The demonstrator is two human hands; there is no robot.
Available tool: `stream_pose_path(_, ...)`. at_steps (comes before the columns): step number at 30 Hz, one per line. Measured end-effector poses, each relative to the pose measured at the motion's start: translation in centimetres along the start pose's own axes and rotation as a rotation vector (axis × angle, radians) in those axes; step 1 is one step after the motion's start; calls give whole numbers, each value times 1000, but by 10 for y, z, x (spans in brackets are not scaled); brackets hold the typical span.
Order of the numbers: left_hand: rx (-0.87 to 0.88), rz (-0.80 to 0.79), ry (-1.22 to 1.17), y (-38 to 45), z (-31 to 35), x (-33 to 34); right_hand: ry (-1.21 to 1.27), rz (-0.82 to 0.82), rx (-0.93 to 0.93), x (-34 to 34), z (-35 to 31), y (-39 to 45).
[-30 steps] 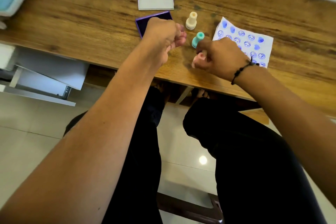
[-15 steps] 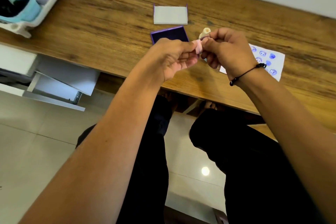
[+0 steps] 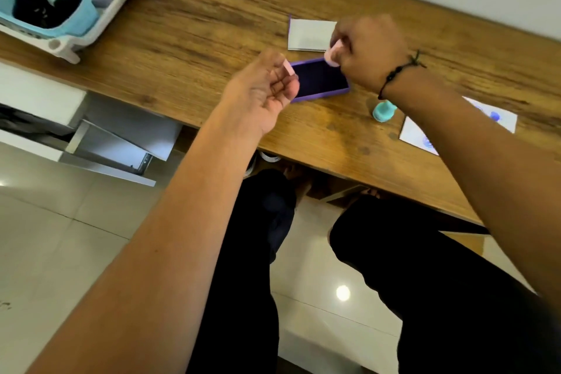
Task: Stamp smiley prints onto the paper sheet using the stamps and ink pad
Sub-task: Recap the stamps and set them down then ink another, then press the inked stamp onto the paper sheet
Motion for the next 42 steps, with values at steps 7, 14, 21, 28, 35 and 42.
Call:
stream_pose_path(7, 16, -11, -44, -1, 9, -2, -234, -165, -131, 50, -23, 2)
stream_pose_path(14, 7, -15, -130, -12, 21, -5, -342, -342, -321, 59, -33, 13)
stream_pose_path(21, -53, -29, -62, -13, 6, 13, -344, -390, -375, 59, -34, 15)
stream_pose_path(28, -51, -23, -65, -12, 1, 21, -376, -416, -390, 63, -30, 14)
stream_pose_path(35, -32, 19, -86, -13, -2, 23, -337, -439, -353, 56, -33, 14)
stream_pose_path(42, -23, -59, 12, -16, -26, 47, 204, -57, 47, -30, 26, -18)
Point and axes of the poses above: each hand's wrist, its own y-axis towards the middle knuckle, its own x-axis out of the palm, z = x × y, the point moved 8 cm from there along y, towards the middle knuckle, and after that the axes turned 10 degrees about -x, right-handed, at the moved point
